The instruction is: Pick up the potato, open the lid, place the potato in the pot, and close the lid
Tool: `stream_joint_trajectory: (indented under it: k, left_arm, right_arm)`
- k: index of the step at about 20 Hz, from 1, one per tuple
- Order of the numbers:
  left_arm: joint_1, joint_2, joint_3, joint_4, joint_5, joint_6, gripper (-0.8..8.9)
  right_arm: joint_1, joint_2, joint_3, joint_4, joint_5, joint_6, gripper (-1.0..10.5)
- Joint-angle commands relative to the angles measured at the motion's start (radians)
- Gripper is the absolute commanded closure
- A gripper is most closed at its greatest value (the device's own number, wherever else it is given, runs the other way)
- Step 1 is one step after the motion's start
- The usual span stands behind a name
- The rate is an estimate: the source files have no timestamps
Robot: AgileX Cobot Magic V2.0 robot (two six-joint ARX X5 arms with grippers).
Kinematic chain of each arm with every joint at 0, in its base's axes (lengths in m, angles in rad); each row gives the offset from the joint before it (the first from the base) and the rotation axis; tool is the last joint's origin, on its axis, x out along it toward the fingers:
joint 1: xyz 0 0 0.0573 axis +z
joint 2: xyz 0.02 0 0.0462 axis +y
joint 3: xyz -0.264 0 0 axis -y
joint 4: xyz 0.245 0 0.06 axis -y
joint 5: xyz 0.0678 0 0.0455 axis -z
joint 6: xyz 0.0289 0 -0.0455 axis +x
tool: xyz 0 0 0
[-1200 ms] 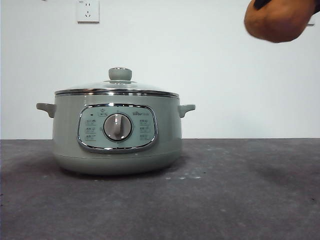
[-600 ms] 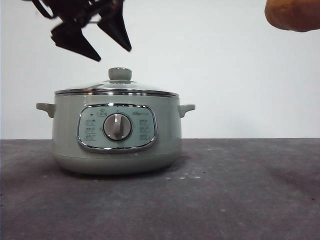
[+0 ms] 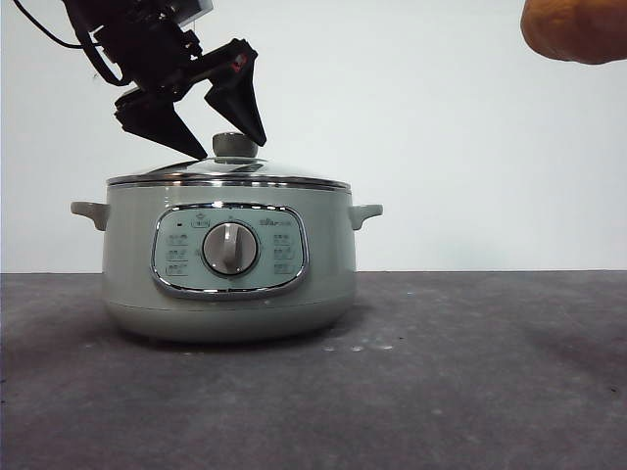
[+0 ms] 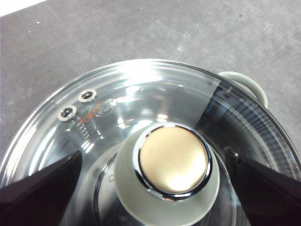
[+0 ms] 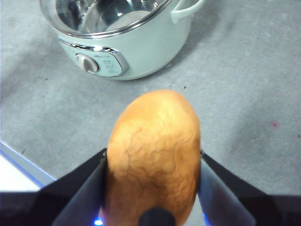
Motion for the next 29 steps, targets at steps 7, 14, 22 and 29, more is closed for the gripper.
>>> stream_joint_trajectory:
  k: [7, 14, 22, 29]
  left_arm:
    - [-0.011, 0.03, 0.002, 0.028, 0.001, 0.0, 3.36]
    - [-0.011, 0.03, 0.002, -0.007, 0.004, -0.011, 7.19]
    - [-0.011, 0.023, 0.002, -0.024, 0.013, -0.011, 8.22]
    - [-0.003, -0.085, 0.022, -0.024, 0.013, -0.011, 8.22]
  right_arm:
    - [0.001, -0.002, 0.003, 0.006, 0.002, 0.007, 9.6]
    - [0.001, -0.001, 0.003, 0.006, 0.024, 0.006, 9.6]
    - [0.001, 0.0, 0.003, 0.005, 0.023, 0.006, 9.6]
    - [0.001, 0.0, 0.003, 0.017, 0.024, 0.006, 9.6]
